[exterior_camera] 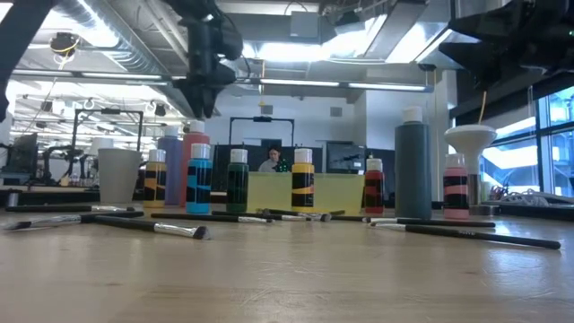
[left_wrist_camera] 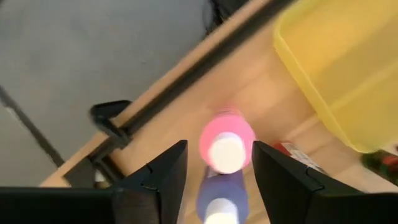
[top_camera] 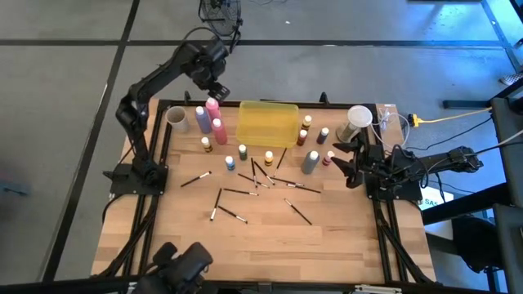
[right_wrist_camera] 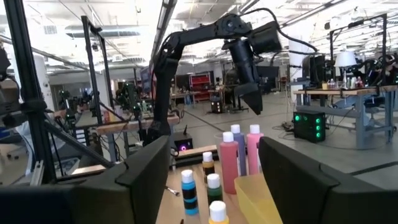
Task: Pick & Place Paint Supplies
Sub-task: Put the large pink paint bottle into the yellow bin
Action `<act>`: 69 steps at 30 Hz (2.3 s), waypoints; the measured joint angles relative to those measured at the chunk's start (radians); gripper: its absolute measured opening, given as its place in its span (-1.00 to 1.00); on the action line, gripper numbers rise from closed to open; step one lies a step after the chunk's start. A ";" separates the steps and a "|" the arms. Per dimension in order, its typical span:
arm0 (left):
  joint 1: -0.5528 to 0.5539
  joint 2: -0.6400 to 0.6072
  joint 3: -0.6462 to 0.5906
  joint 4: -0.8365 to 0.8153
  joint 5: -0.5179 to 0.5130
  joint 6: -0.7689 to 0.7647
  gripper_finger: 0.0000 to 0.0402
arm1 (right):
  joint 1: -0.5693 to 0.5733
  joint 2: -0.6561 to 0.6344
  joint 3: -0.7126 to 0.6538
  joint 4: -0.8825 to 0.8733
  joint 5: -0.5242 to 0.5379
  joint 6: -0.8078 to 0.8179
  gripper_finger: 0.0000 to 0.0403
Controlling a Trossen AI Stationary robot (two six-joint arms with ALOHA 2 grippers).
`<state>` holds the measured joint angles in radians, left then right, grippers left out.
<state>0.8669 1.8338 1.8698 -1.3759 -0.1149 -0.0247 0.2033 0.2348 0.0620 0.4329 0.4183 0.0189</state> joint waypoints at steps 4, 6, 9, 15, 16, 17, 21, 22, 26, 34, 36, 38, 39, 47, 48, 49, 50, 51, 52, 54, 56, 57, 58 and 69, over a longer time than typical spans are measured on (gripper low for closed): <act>-0.004 0.027 0.000 -0.008 0.006 -0.004 -0.15 | 0.000 0.000 0.000 -0.005 0.000 -0.001 0.22; -0.003 0.036 0.000 -0.017 0.005 -0.006 -0.15 | 0.000 0.000 0.000 -0.005 0.000 -0.002 0.22; -0.003 0.044 0.000 -0.022 0.007 -0.014 -0.15 | 0.000 0.000 0.000 -0.004 0.000 -0.003 0.22; -0.003 0.045 -0.001 -0.049 0.007 -0.019 -0.15 | 0.000 0.000 0.000 -0.004 0.000 -0.005 0.22; -0.003 0.045 0.000 -0.056 0.006 -0.023 -0.15 | 0.000 0.000 0.000 -0.004 0.000 -0.006 0.22; -0.003 0.045 -0.001 -0.063 0.004 -0.025 -0.15 | 0.000 0.000 0.000 -0.004 0.000 -0.007 0.22; -0.003 0.046 -0.001 -0.062 -0.015 -0.033 -0.15 | 0.000 0.000 0.000 -0.004 0.000 -0.007 0.22; -0.003 0.047 -0.001 -0.062 -0.016 -0.038 -0.15 | 0.000 0.000 0.000 -0.004 0.000 -0.007 0.22; -0.003 0.047 -0.014 -0.058 -0.007 -0.050 -0.15 | 0.000 0.000 0.000 -0.004 0.000 -0.007 0.22; 0.002 0.048 -0.108 0.002 0.005 -0.024 -0.15 | 0.000 0.000 0.000 -0.004 0.000 -0.007 0.22; 0.008 0.048 -0.129 0.019 0.021 -0.017 -0.15 | 0.000 0.000 0.000 -0.003 0.000 -0.008 0.22; 0.013 0.047 -0.144 0.034 0.030 -0.009 -0.16 | 0.000 0.000 0.000 -0.002 0.000 -0.013 0.22; 0.014 0.046 -0.149 0.037 0.029 -0.007 -0.16 | 0.000 0.000 0.000 -0.001 0.000 -0.023 0.22; 0.015 0.044 -0.156 0.040 0.032 0.011 -0.27 | 0.000 0.000 0.000 -0.003 0.050 -0.034 0.22; 0.015 0.044 -0.156 0.039 0.032 0.012 -0.31 | 0.000 0.000 0.000 -0.004 0.050 -0.034 0.22; 0.015 0.044 -0.156 0.040 0.031 0.012 -0.35 | 0.000 0.000 0.000 -0.004 0.050 -0.034 0.22; 0.015 0.044 -0.156 0.039 0.030 0.012 -0.39 | 0.000 0.000 0.000 -0.004 0.050 -0.034 0.22; 0.015 0.044 -0.156 0.039 0.028 0.012 -0.42 | 0.000 0.000 0.000 -0.004 0.050 -0.034 0.22; 0.014 0.044 -0.156 0.038 0.026 0.013 -0.42 | 0.000 0.000 0.000 -0.004 0.050 -0.034 0.22; 0.015 0.044 -0.156 0.038 0.020 0.024 -0.42 | 0.000 0.000 0.000 -0.004 0.050 -0.034 0.22; 0.015 0.044 -0.156 0.038 0.013 0.028 -0.42 | 0.000 0.000 0.000 -0.004 0.050 -0.034 0.22; 0.015 0.044 -0.156 0.039 0.012 0.030 -0.42 | 0.000 0.000 0.000 -0.004 0.050 -0.034 0.22; 0.015 0.044 -0.155 0.038 0.010 0.030 -0.42 | 0.000 0.000 0.000 -0.004 0.050 -0.034 0.22; 0.003 0.015 -0.066 -0.006 -0.005 0.031 -0.42 | 0.000 0.000 0.000 -0.011 0.051 -0.034 0.22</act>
<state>0.8699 1.8490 1.8041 -1.3815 -0.1194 0.0059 0.2031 0.2344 0.0620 0.4217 0.4688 -0.0154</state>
